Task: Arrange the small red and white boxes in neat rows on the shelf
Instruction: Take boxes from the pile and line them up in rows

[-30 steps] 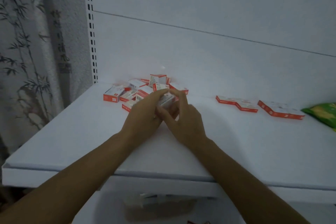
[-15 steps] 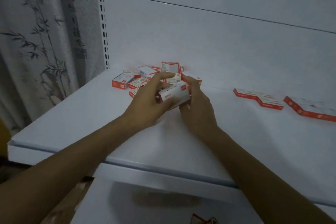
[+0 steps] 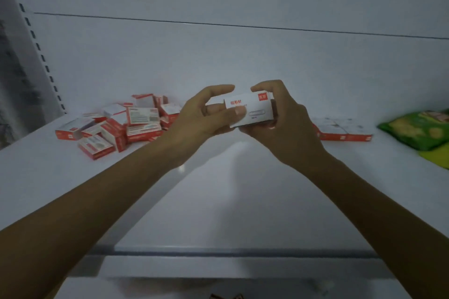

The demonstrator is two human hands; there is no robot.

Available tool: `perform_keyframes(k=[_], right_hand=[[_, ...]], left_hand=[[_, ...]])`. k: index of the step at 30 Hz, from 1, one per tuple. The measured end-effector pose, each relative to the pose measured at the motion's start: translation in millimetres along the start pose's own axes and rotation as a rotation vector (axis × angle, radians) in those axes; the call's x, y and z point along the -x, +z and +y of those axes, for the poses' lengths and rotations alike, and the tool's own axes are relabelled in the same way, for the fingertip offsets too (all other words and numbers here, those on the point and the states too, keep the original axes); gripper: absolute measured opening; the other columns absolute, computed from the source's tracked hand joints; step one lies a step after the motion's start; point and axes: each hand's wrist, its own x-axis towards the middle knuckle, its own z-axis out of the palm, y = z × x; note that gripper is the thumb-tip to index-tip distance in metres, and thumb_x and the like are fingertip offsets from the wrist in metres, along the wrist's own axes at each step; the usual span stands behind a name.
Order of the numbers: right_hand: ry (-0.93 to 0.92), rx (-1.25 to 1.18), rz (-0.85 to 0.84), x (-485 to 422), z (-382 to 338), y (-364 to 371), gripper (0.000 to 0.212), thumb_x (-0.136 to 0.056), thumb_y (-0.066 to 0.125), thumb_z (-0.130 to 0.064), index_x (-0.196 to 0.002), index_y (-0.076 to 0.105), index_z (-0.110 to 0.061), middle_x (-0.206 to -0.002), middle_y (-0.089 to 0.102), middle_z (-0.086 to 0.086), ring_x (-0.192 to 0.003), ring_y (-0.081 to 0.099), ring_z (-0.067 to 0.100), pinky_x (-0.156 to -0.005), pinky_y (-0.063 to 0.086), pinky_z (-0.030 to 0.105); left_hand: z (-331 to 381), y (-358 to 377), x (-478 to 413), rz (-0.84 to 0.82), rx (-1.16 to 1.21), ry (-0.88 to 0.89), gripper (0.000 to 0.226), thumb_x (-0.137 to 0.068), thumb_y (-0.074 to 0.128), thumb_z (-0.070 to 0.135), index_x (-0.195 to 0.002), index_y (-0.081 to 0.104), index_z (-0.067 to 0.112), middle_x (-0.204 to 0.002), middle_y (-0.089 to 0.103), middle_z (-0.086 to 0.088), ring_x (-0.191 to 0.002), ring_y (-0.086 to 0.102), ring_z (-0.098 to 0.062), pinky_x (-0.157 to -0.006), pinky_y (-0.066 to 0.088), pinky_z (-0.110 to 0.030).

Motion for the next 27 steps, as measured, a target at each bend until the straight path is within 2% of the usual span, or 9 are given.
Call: perform_keyframes(k=[3,7,10,12,15,19,22,25,27], right_hand=[[0.078,0.004,0.025,16,32,-38,0.051,-0.072,0.075,-0.036,-0.109,0.04,-0.025,-0.091,0.051,-0.023,-0.079,0.06,0.01,-0.07,0.052,0.016],[0.183,-0.04,-0.001,42,73,-82,0.06,-0.07,0.078,-0.028,-0.117,0.041,-0.022,-0.097,0.055,-0.012,-0.087,0.062,0.016,-0.073,0.057,0.028],[0.436,-0.393,-0.036,55,98,-107,0.056,-0.073,0.076,-0.011,-0.118,0.044,-0.016,-0.095,0.062,-0.008,-0.081,0.067,0.015,-0.073,0.057,0.024],[0.592,-0.664,-0.109,58,113,-121,0.044,-0.077,0.069,-0.005,-0.118,0.052,-0.011,-0.099,0.068,0.004,-0.084,0.069,0.019,-0.08,0.056,0.029],[0.648,-0.78,-0.204,60,135,-138,0.036,-0.08,0.065,-0.006,-0.114,0.057,-0.015,-0.106,0.068,0.007,-0.095,0.067,0.02,-0.086,0.054,0.033],[0.626,-0.608,-0.129,60,167,-152,0.05,-0.079,0.069,-0.006,-0.122,0.048,-0.019,-0.104,0.068,0.002,-0.092,0.066,0.017,-0.082,0.056,0.035],[0.565,-0.446,-0.208,55,189,-161,0.051,-0.078,0.069,-0.004,-0.119,0.045,-0.024,-0.094,0.07,0.004,-0.075,0.068,0.019,-0.071,0.057,0.035],[0.494,-0.241,-0.309,41,203,-164,0.042,-0.075,0.074,-0.024,-0.108,0.049,-0.027,-0.09,0.071,0.0,-0.064,0.068,0.015,-0.056,0.052,0.028],[0.439,-0.093,-0.342,35,210,-158,0.043,-0.072,0.075,-0.037,-0.108,0.053,-0.027,-0.087,0.07,-0.005,-0.062,0.064,0.009,-0.053,0.047,0.022]], left_hand=[[-6,47,-15,-0.046,0.028,-0.005,0.057,-0.069,0.07,0.025,-0.122,0.051,0.021,-0.101,0.072,-0.003,-0.097,0.067,-0.018,-0.083,0.054,-0.028],[-21,107,-28,-0.091,-0.018,-0.001,0.052,-0.072,0.072,0.012,-0.12,0.052,0.018,-0.097,0.072,-0.006,-0.093,0.068,-0.018,-0.078,0.055,-0.026],[-32,146,-35,-0.103,0.001,-0.01,0.044,-0.077,0.069,0.004,-0.118,0.056,0.013,-0.101,0.071,-0.008,-0.094,0.068,-0.018,-0.078,0.054,-0.024],[-40,168,-43,-0.099,-0.002,-0.003,0.039,-0.078,0.068,0.005,-0.115,0.059,0.01,-0.103,0.071,-0.008,-0.095,0.067,-0.017,-0.076,0.053,-0.022],[-50,191,-60,-0.071,-0.033,-0.002,0.035,-0.08,0.067,0.006,-0.114,0.06,0.011,-0.105,0.07,-0.005,-0.097,0.066,-0.017,-0.073,0.051,-0.02],[-61,208,-84,-0.075,-0.159,-0.023,0.034,-0.084,0.065,0.01,-0.117,0.06,0.015,-0.108,0.068,0.001,-0.096,0.065,-0.013,-0.073,0.053,-0.019],[-74,218,-95,-0.127,-0.338,0.028,0.034,-0.086,0.063,0.016,-0.119,0.06,0.019,-0.11,0.066,0.008,-0.092,0.063,-0.008,-0.071,0.051,-0.017],[-87,217,-100,-0.062,-0.544,0.086,0.038,-0.085,0.064,0.028,-0.122,0.057,0.023,-0.113,0.062,0.016,-0.093,0.06,-0.004,-0.075,0.053,-0.021],[-97,211,-99,-0.02,-0.651,0.121,0.047,-0.079,0.069,0.034,-0.122,0.054,0.023,-0.114,0.056,0.015,-0.098,0.056,-0.003,-0.074,0.053,-0.02]])
